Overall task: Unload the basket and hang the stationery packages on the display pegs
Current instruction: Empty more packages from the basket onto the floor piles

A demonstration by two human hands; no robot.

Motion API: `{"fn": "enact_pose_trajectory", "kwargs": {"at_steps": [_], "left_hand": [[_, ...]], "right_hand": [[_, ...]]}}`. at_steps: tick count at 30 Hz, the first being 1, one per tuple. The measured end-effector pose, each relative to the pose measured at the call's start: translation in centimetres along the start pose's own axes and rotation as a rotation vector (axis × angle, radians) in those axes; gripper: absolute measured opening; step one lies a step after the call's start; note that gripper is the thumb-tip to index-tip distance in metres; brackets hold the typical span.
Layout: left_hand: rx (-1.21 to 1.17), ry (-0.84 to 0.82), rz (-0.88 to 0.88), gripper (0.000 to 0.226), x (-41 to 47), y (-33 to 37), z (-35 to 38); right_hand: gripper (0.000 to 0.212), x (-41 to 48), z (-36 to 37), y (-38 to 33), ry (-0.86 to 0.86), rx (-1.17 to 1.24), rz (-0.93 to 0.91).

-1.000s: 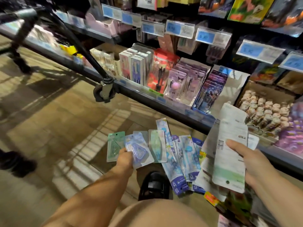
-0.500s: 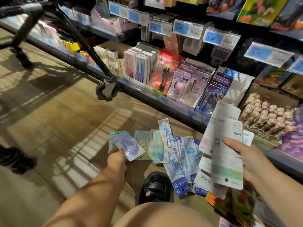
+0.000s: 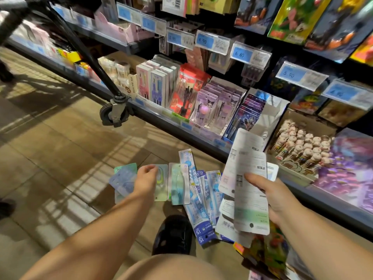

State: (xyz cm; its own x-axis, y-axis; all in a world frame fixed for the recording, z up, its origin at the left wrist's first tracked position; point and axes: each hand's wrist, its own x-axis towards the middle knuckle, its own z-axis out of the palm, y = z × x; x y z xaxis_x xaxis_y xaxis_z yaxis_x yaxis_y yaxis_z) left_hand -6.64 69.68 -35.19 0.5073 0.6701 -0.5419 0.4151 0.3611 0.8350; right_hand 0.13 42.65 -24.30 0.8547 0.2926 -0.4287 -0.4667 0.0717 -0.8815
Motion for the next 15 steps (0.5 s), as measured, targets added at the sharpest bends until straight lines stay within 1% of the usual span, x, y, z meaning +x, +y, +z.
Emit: {"fn": "enact_pose_trajectory", "kwargs": {"at_steps": [1, 2, 4, 6, 8, 10, 11, 13, 15], "left_hand": [[-0.003, -0.176, 0.010, 0.017, -1.0, 0.7, 1.5], [0.008, -0.360, 0.033, 0.014, -2.6, 1.8, 3.4], [0.086, -0.674, 0.087, 0.022, -6.7, 4.5, 6.7], [0.134, -0.872, 0.123, 0.032, -8.9, 5.8, 9.2], [0.129, -0.938, 0.097, 0.041, -10.5, 6.7, 11.0], [0.130, -0.937, 0.081, 0.054, -11.4, 7.1, 12.4], [0.136, -0.933, 0.091, 0.057, -11.6, 7.1, 12.8], [0.124, -0.914, 0.128, 0.052, -12.0, 6.6, 13.5], [0.092, -0.895, 0.151, 0.054, -12.3, 5.9, 14.0]], "right_hand": [[0.024, 0.0, -0.1, 0.1, 0.008, 0.001, 0.005], [0.023, 0.1, -0.3, 0.1, 0.020, 0.002, 0.013], [0.023, 0.0, -0.6, 0.1, 0.041, 0.005, 0.023], [0.024, -0.1, -1.0, -0.1, 0.051, 0.006, 0.017], [0.025, -0.1, -1.4, -0.2, 0.061, 0.020, 0.003], [0.025, -0.2, -2.1, -0.4, 0.067, 0.017, -0.018], [0.026, -0.3, -2.4, -0.6, 0.066, 0.002, -0.028], [0.029, -0.3, -2.9, -0.7, 0.073, -0.023, -0.035], [0.028, -0.3, -3.4, -0.7, 0.087, -0.038, -0.035]]}}
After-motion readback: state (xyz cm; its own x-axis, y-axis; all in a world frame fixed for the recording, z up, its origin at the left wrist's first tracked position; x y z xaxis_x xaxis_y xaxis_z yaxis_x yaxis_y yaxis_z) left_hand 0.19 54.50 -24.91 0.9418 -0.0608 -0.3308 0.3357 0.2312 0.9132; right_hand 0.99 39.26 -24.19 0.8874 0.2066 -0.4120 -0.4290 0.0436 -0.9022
